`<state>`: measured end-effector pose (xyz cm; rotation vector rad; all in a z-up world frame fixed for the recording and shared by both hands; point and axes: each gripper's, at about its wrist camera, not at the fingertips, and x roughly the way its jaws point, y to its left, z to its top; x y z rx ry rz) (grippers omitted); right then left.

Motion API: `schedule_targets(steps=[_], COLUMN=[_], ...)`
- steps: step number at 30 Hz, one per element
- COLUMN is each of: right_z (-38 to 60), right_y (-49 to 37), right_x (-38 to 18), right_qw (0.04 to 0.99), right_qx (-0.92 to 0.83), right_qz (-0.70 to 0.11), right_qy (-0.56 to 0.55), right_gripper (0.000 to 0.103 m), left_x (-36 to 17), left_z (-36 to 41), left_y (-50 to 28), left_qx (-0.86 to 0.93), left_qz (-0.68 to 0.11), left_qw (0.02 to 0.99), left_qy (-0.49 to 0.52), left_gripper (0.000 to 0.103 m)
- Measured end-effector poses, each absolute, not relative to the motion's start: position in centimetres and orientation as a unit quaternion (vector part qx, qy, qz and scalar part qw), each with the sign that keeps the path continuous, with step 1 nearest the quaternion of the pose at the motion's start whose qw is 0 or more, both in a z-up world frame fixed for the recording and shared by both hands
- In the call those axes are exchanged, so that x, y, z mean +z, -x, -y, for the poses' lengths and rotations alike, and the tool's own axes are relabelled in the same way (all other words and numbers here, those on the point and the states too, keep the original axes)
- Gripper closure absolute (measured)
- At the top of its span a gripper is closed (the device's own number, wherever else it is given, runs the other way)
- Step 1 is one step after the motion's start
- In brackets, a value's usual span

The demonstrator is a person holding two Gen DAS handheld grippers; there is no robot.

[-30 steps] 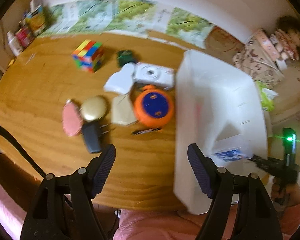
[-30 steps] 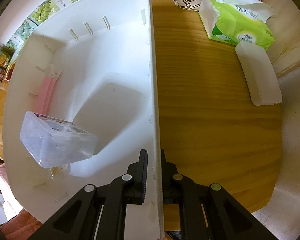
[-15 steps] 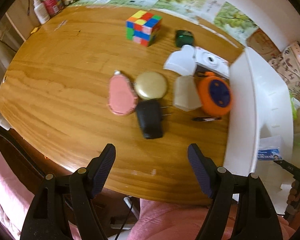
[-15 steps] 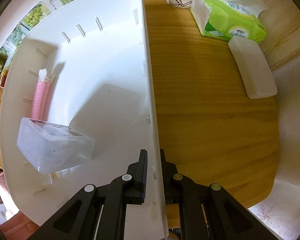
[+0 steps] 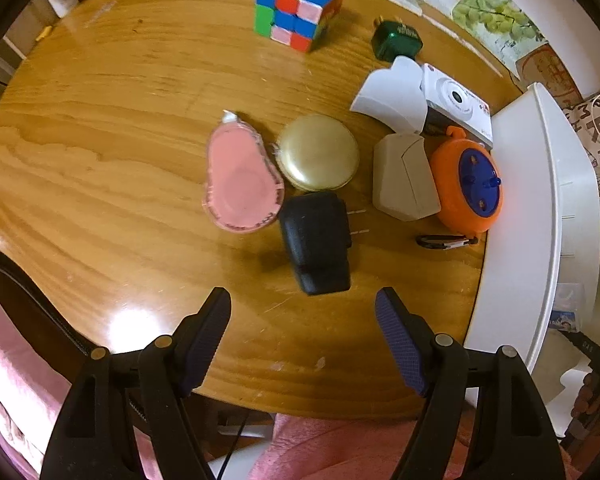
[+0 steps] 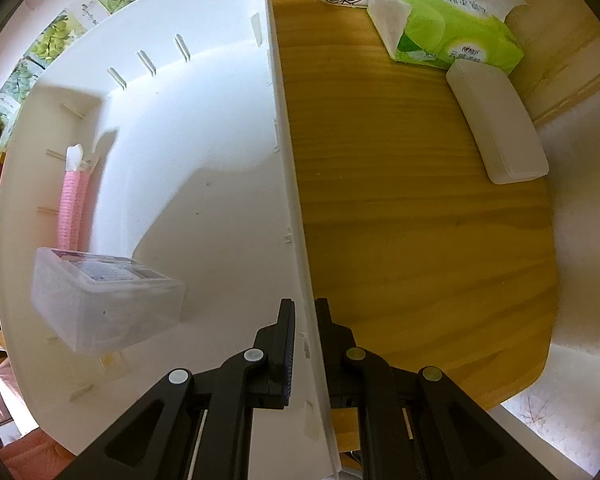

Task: Organize rigid objects
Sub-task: 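Lower the open left tool around the black plug adapter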

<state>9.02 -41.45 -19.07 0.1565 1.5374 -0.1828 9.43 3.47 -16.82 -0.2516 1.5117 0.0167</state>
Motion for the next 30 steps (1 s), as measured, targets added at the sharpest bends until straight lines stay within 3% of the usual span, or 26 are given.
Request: schedule_targets(steps=[27,30], right_z=[39.5,38.9], right_y=[-11.2,-11.1], right_x=[-20.7,-21.0], right_qw=[0.693,0.694], right_qx=[-0.070,-0.064], right_qz=[-0.717,-0.717], right_qy=[-0.039,-0.032], right_gripper=[0.093,0.093], left_x=[-20.1,-20.0], left_z=[-1.6,-1.1], left_y=[-14.6,-14.7], left_qx=[0.020,0.028], left_qz=[-0.691,-0.689], left_qw=[0.704,0.710], left_qy=[0.159,0.145], left_gripper=[0.027,0.035])
